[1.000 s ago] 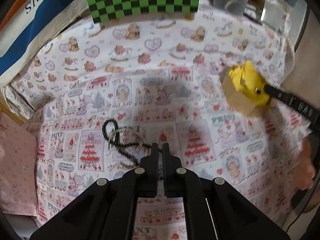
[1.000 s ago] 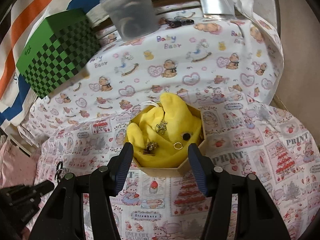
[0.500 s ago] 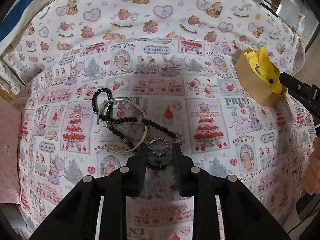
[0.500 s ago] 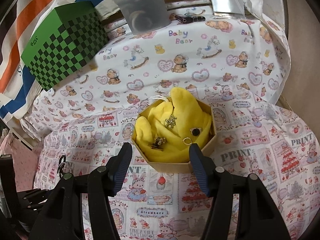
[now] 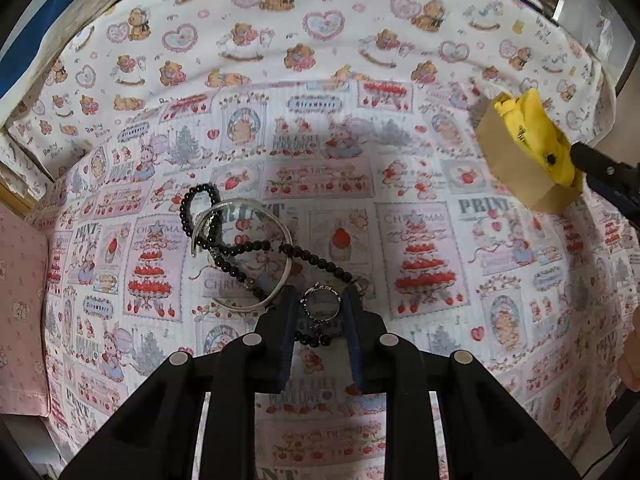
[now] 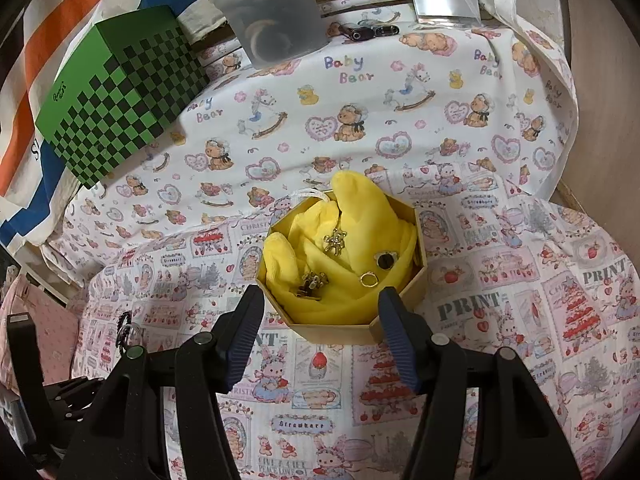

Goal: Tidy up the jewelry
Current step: 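Carry the ring to the yellow-cloth box and open the left tool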

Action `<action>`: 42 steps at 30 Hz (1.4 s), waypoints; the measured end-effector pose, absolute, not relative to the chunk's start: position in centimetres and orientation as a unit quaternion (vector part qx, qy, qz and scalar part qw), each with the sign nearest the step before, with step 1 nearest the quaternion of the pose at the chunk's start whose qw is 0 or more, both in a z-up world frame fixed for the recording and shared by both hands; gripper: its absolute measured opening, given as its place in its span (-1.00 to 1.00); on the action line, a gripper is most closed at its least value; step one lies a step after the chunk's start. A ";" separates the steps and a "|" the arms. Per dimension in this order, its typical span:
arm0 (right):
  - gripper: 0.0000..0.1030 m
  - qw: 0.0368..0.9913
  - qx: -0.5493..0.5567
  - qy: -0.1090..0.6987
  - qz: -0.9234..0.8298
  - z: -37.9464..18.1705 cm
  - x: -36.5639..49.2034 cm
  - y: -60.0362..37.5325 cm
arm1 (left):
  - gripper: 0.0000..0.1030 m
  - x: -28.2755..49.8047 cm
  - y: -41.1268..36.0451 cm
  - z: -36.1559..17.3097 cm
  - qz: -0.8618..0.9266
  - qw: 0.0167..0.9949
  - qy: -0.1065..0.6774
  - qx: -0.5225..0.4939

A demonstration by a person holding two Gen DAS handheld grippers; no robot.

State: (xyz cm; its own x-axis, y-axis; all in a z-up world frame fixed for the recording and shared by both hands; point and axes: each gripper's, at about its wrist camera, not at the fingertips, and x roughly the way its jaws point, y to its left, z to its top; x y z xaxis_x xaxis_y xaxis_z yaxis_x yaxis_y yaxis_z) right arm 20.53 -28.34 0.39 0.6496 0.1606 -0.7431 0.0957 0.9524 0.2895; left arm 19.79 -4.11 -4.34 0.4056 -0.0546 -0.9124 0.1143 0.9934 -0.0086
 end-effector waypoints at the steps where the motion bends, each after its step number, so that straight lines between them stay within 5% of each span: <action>1: 0.14 0.896 0.153 0.417 0.017 0.4 20.5 -28.4 | -0.53 19.6 -4.1 -3.9 -0.050 0.840 0.539 0.026; 13: 0.19 0.894 0.201 0.400 -0.020 0.2 21.2 -33.6 | -0.53 21.8 -10.2 2.8 -0.122 0.874 0.469 -0.019; 24: 0.18 0.881 0.242 0.407 -0.017 -0.4 21.3 -35.0 | -0.53 25.2 -19.2 3.1 -0.224 0.867 0.442 -0.052; 38: 0.20 0.882 0.241 0.404 -0.020 -0.1 21.1 -34.9 | -0.53 24.1 -14.9 4.6 -0.169 0.913 0.371 -0.034; 40: 0.20 0.885 0.233 0.402 -0.018 0.1 21.0 -34.5 | -0.37 23.1 -14.0 5.3 -0.159 0.923 0.348 -0.030; 42: 0.21 0.889 0.224 0.398 -0.016 0.4 20.9 -34.1 | 0.44 21.7 -12.6 6.1 -0.142 0.939 0.311 -0.030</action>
State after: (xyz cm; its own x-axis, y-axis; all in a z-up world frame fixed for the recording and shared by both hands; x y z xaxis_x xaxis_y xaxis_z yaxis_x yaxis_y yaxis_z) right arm 20.89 -34.10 0.38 0.6828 0.1506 -0.7149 0.2062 0.8990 0.3863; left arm 21.66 -12.62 6.08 0.7668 -0.2852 -0.5750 0.2477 0.9579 -0.1448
